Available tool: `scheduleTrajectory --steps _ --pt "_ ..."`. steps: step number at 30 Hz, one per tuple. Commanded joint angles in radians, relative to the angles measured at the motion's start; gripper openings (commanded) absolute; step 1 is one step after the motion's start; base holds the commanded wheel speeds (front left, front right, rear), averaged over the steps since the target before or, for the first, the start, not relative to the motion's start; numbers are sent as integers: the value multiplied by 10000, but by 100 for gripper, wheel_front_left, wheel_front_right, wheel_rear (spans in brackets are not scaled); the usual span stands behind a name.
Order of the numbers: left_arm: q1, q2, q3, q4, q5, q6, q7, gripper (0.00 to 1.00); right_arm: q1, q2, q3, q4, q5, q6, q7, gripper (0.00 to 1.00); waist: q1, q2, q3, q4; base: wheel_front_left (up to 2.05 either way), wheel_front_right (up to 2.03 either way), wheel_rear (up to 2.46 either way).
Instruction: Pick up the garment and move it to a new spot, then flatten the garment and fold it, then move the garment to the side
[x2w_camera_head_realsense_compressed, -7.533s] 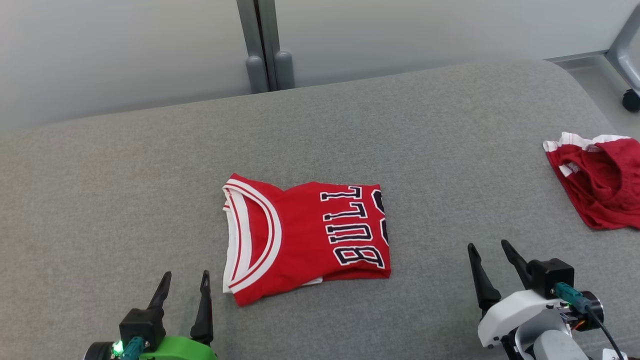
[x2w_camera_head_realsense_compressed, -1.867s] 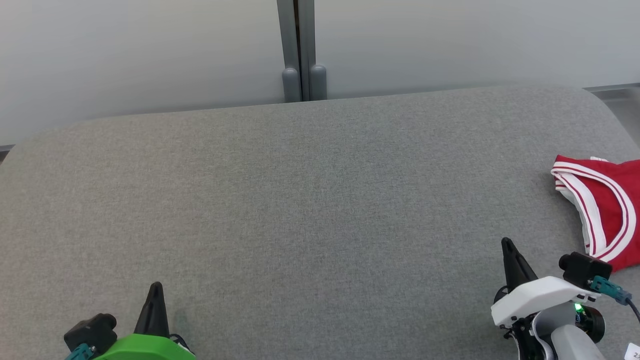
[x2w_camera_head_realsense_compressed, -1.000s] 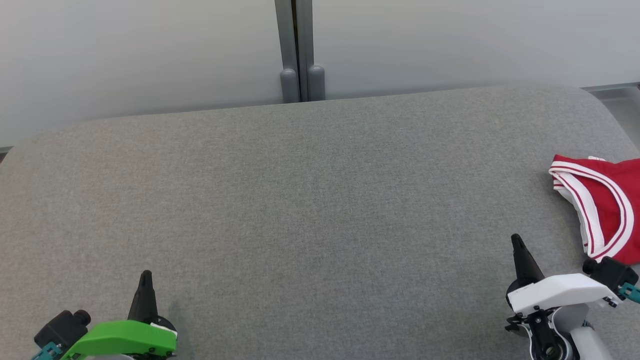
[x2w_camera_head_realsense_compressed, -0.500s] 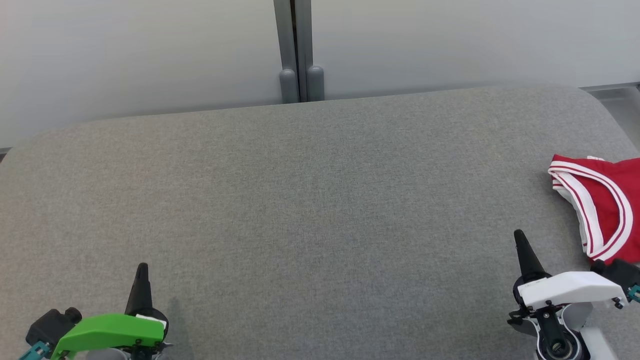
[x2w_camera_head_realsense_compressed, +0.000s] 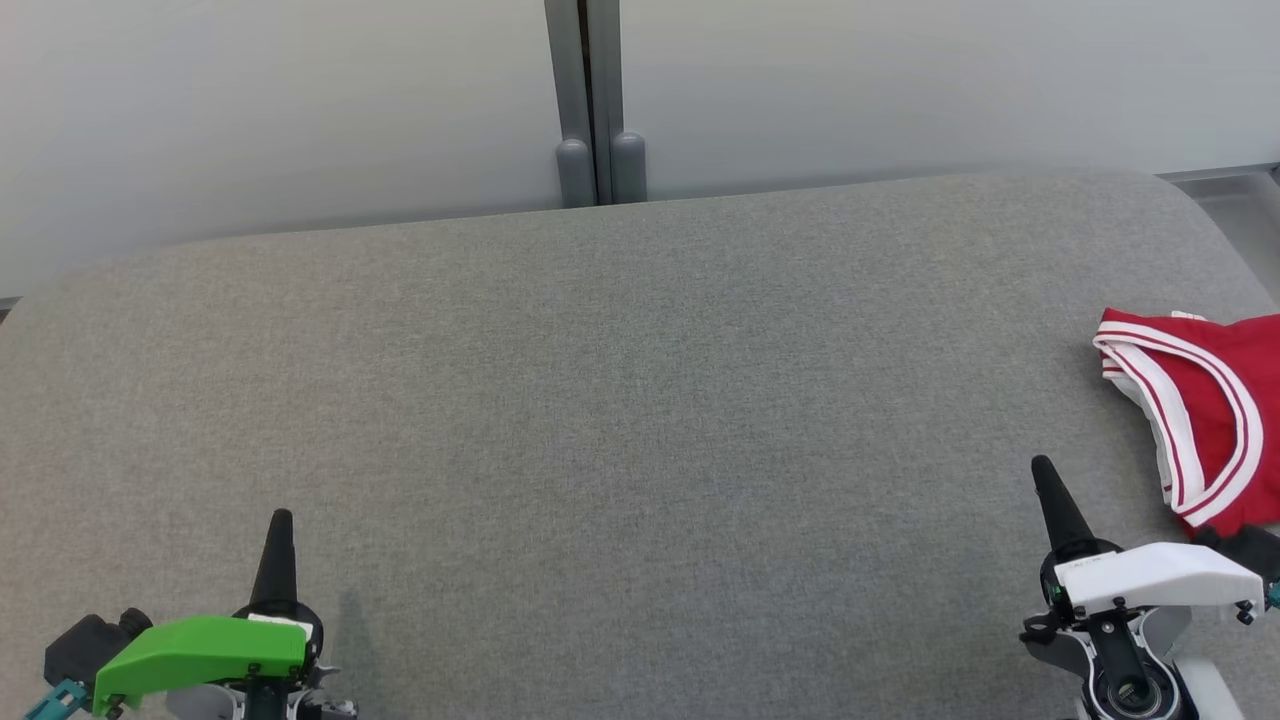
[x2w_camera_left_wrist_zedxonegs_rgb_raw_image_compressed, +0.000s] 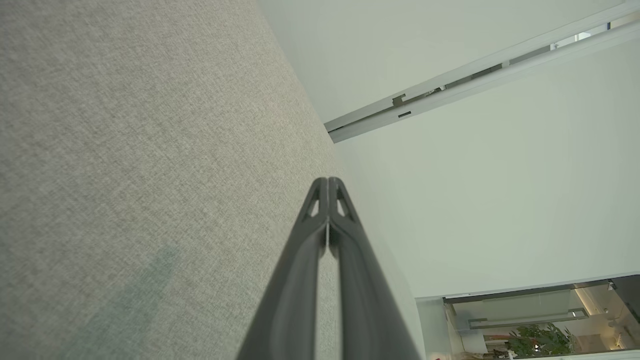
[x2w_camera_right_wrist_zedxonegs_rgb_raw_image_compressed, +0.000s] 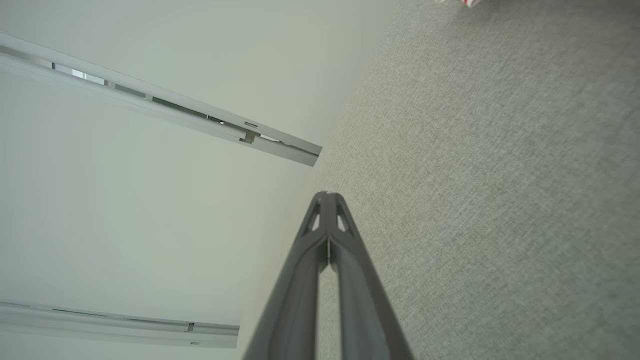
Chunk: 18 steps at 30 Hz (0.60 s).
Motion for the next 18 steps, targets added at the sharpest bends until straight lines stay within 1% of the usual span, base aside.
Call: scheduleTrajectory --steps 1,18 --pt "-234 25 75 -104 -264 11 57 0 11 -63 -41 -158 254 -4 63 0 0 0 -1 -2 0 0 0" --pt "-345 3 218 -288 -1693 15 458 0 153 -75 -117 -494 1736 -5 453 0 0 0 -11 -32 0 0 0"
